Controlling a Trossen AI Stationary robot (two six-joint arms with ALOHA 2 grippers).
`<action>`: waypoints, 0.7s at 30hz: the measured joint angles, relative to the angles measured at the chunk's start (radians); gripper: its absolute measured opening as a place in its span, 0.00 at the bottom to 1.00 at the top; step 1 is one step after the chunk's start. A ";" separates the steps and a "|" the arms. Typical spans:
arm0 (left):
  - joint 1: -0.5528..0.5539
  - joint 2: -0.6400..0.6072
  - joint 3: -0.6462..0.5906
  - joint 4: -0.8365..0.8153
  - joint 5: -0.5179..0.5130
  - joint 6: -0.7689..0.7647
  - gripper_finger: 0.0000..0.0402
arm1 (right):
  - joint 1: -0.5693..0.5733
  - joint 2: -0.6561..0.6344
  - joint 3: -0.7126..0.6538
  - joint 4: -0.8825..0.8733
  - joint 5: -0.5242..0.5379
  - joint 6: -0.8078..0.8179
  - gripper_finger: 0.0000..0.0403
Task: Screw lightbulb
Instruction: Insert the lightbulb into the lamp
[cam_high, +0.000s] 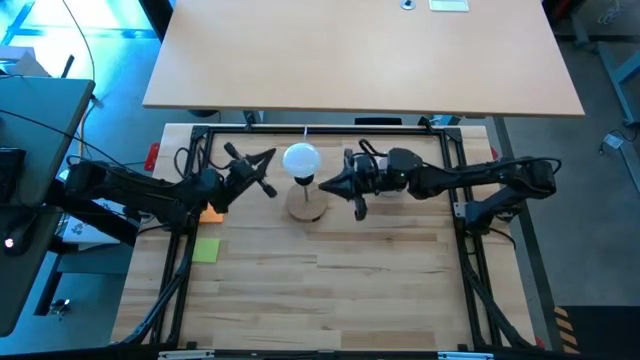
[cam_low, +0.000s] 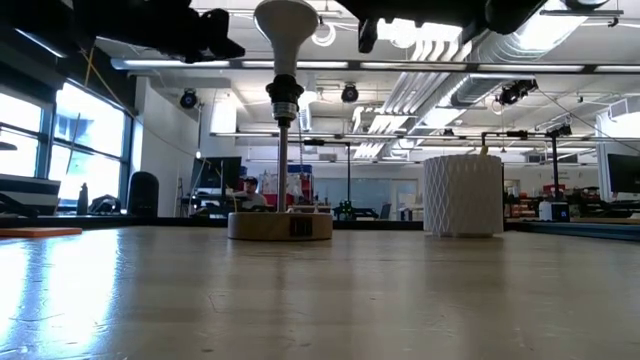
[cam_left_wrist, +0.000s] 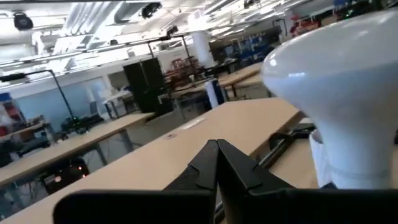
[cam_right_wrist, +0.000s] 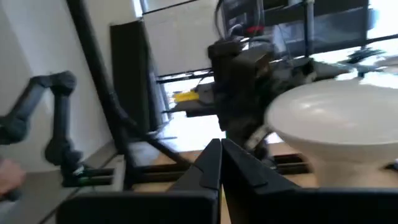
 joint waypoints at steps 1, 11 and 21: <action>-0.014 -0.011 0.000 0.002 0.008 0.003 0.00 | 0.000 -0.013 0.000 -0.010 0.055 -0.001 0.00; -0.125 -0.064 0.001 0.061 0.281 0.006 0.00 | -0.058 -0.044 0.000 -0.026 0.387 0.043 0.00; -0.006 0.003 0.003 0.063 0.193 -0.070 0.00 | -0.041 0.024 0.046 -0.035 0.033 0.079 0.00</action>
